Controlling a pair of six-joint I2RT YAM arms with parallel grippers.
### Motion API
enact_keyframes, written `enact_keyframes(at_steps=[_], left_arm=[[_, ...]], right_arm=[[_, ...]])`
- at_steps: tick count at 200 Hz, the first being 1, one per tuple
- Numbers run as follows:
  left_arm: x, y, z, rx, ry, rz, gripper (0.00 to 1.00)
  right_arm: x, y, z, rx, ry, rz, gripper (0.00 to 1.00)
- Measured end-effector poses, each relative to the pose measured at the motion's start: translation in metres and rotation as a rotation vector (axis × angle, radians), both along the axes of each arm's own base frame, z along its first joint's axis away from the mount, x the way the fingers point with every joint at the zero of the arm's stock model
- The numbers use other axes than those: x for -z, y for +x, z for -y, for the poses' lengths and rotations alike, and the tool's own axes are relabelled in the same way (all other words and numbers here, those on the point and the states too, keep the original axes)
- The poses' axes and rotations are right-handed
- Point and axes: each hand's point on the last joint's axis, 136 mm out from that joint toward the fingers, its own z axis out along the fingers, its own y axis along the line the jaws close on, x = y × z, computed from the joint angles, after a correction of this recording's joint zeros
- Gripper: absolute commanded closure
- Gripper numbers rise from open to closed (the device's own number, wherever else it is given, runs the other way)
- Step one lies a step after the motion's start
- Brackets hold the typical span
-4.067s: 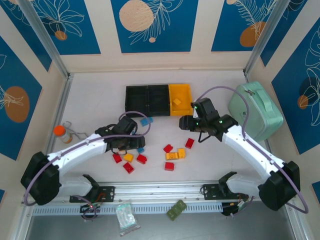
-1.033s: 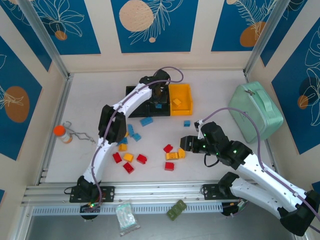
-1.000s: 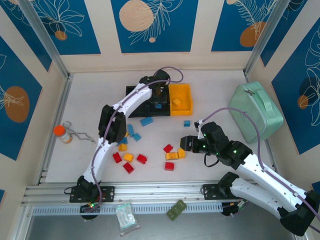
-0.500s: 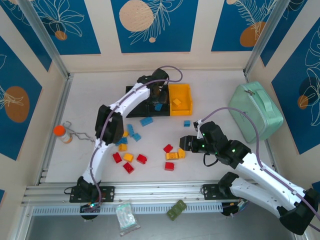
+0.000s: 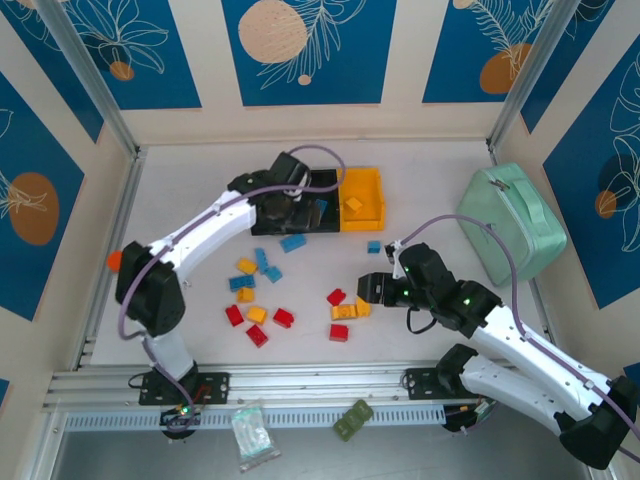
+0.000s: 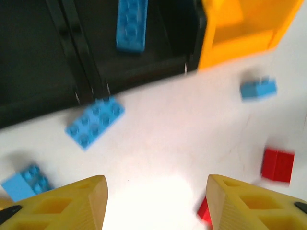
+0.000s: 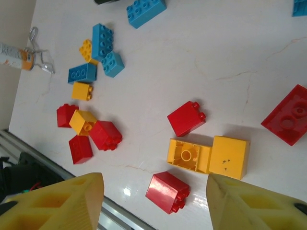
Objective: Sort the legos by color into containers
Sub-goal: Pick up the lego from the middle-left of the table.
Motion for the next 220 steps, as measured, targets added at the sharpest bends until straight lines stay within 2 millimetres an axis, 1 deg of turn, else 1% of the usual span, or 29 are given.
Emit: enact_keyframes(at_steps=[23,55,87,109,146,170,192,220], left_arm=[[0.020,-0.037,-0.018,0.056,0.013,-0.058,0.41],[0.034,-0.076,-0.037,0.111,0.008,-0.099,0.37],[0.053,-0.104,-0.046,0.144,0.018,-0.155,0.34],[0.068,-0.122,-0.046,0.178,0.043,-0.194,0.32],[0.080,-0.141,-0.035,0.237,0.068,-0.217,0.30],[0.095,-0.153,-0.034,0.255,0.109,-0.253,0.30],[0.107,-0.158,-0.036,0.259,0.158,-0.271,0.29],[0.115,-0.161,-0.038,0.251,0.190,-0.281,0.31]], right_arm=[[-0.001,-0.008,-0.009,-0.066,0.031,0.006,0.37],[0.012,-0.027,-0.022,-0.167,0.033,-0.011,0.32],[0.022,-0.045,-0.033,-0.248,0.024,-0.015,0.31],[0.027,-0.049,-0.037,-0.268,0.010,-0.023,0.31],[0.028,-0.054,-0.040,-0.290,0.004,-0.025,0.31],[0.029,-0.055,-0.040,-0.296,0.002,-0.026,0.31],[0.034,-0.056,-0.039,-0.297,-0.006,-0.034,0.31],[0.038,-0.057,-0.038,-0.297,-0.010,-0.038,0.32]])
